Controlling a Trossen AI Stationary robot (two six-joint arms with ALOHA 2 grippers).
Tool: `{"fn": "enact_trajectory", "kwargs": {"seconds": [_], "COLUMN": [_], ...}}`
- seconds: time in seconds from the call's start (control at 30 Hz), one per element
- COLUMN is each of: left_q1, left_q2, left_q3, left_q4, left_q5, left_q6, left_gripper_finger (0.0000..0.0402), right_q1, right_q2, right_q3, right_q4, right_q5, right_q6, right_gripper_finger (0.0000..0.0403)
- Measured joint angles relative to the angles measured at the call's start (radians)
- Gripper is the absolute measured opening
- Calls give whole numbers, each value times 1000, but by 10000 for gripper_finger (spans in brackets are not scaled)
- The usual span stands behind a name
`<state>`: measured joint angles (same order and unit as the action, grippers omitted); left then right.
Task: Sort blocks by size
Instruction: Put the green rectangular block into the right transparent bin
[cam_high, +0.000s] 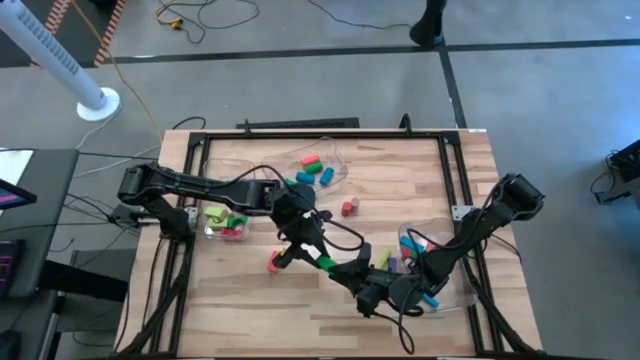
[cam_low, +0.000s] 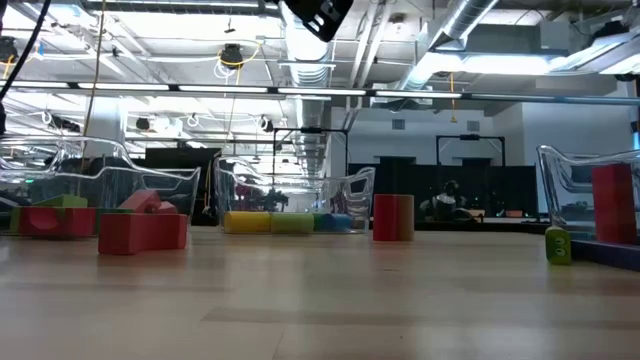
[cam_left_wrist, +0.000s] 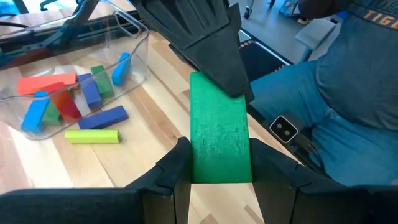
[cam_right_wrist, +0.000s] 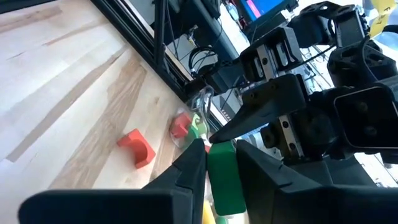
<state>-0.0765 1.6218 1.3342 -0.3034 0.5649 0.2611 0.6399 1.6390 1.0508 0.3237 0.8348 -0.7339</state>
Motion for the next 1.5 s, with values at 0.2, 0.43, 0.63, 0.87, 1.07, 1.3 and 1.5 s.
{"fn": "enact_trajectory", "kwargs": {"seconds": [0.2, 0.43, 0.63, 0.87, 1.07, 1.3, 1.5], "left_q1": [0, 4, 34, 66, 75, 69, 45], "left_q2": [0, 0, -1, -8, -37, -44, -43], "left_q3": [0, 0, 0, 0, 0, -1, -60], "left_q4": [0, -9, -40, -114, -162, -376, -400], "left_q5": [-8, -5, -1, -104, -181, -200, -205], "left_q6": [1, 16, 10, 16, 36, 61, 75], "left_gripper_finger": [138, 179, 202, 205, 206, 206, 206], "right_q1": [7, 35, 66, 107, 115, 120, 144], "right_q2": [0, 0, -2, -43, -124, -218, -247], "right_q3": [0, -1, -1, -1, -1, -1, -1], "right_q4": [-10, -14, -107, -338, -701, -1139, -1374], "right_q5": [38, 137, 221, 294, 292, 97, -87], "right_q6": [23, 56, 166, 419, 803, 1300, 1545], "right_gripper_finger": [105, 103, 102, 102, 102, 102, 102]}}
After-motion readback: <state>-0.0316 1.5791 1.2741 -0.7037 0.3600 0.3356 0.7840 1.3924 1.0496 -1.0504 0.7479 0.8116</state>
